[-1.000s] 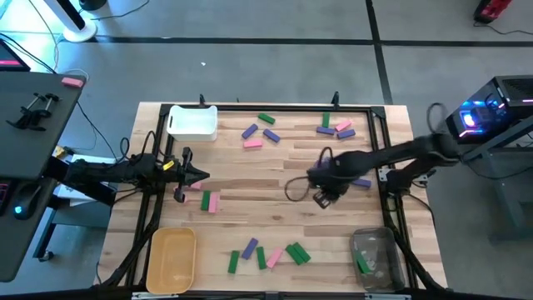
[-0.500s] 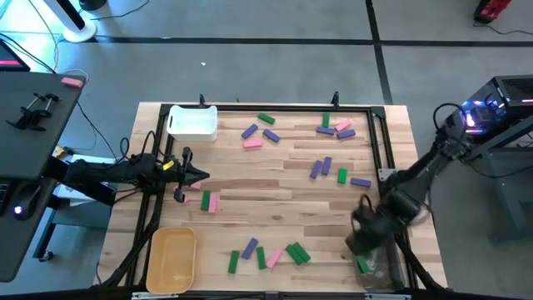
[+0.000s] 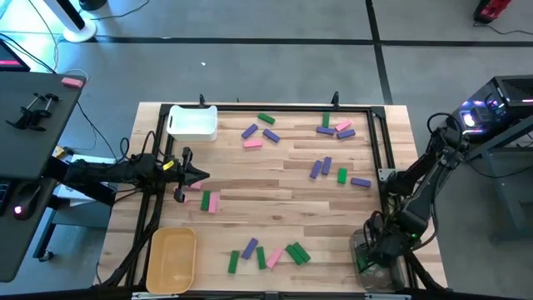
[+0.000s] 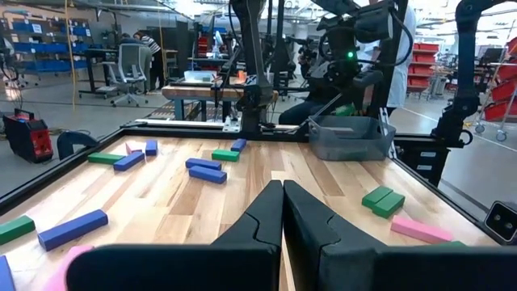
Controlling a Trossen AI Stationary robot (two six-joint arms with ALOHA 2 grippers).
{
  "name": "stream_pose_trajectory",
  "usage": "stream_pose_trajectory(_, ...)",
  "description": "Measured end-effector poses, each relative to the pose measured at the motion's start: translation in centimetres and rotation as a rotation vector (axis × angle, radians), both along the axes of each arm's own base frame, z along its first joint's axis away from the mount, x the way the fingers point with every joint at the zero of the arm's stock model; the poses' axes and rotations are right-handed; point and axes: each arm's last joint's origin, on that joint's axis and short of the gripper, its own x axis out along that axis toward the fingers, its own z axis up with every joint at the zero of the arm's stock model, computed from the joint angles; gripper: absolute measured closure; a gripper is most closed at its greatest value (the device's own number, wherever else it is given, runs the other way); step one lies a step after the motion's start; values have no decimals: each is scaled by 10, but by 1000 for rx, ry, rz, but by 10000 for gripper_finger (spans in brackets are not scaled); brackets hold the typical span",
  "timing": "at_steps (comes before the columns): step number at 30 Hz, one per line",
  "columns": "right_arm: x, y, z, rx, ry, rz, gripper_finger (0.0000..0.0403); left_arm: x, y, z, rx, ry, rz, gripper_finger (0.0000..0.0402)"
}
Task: Sort blocks
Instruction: Put the green wooden block into the black bin
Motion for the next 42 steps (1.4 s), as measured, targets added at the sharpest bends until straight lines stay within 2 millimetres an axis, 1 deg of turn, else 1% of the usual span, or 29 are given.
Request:
stream_pose_trajectory(5,3,-2,0,13,-23,44,221,0,0,0,0,1,0,401)
stream_pose_trajectory(8,11,-5,1,27,-69,38,187,0,0,0,0,0,0,401)
stream_pose_trajectory(10,25,-8,3,32,-206,21,176,0,0,0,0,0,0,401)
stream_pose_trajectory(12,44,-16,5,-15,-369,-21,173,0,0,0,0,0,0,401)
stream_pose_trajectory(14,59,-33,4,-104,-430,-80,172,0,0,0,0,0,0,401)
stream_pose_trajectory(16,69,-58,1,-213,-401,-111,172,0,0,0,0,0,0,401)
stream_pose_trajectory(18,72,-88,-3,-352,-298,-124,171,0,0,0,0,0,0,401)
stream_pose_trajectory(20,69,-121,-7,-503,-172,-156,171,0,0,0,0,0,0,401)
stream_pose_trajectory(22,67,-152,-15,-598,-62,-205,171,0,0,0,0,0,0,401)
stream_pose_trajectory(24,66,-178,-30,-626,-7,-260,171,0,0,0,0,0,0,401)
stream_pose_trajectory(25,67,-188,-39,-615,-14,-276,171,0,0,0,0,0,0,401)
stream_pose_trajectory(28,71,-215,-74,-548,-120,-338,171,0,0,0,0,0,0,401)
stream_pose_trajectory(30,67,-230,-92,-527,-165,-392,171,0,0,0,0,0,0,401)
stream_pose_trajectory(31,64,-236,-98,-525,-170,-414,171,0,0,0,0,1,0,401)
stream_pose_trajectory(34,56,-247,-103,-546,-135,-429,171,0,0,0,0,0,0,401)
stream_pose_trajectory(37,53,-253,-101,-583,-96,-407,171,0,0,0,0,0,0,401)
stream_pose_trajectory(42,64,-259,-83,-612,-138,-350,171,0,0,0,0,1,0,401)
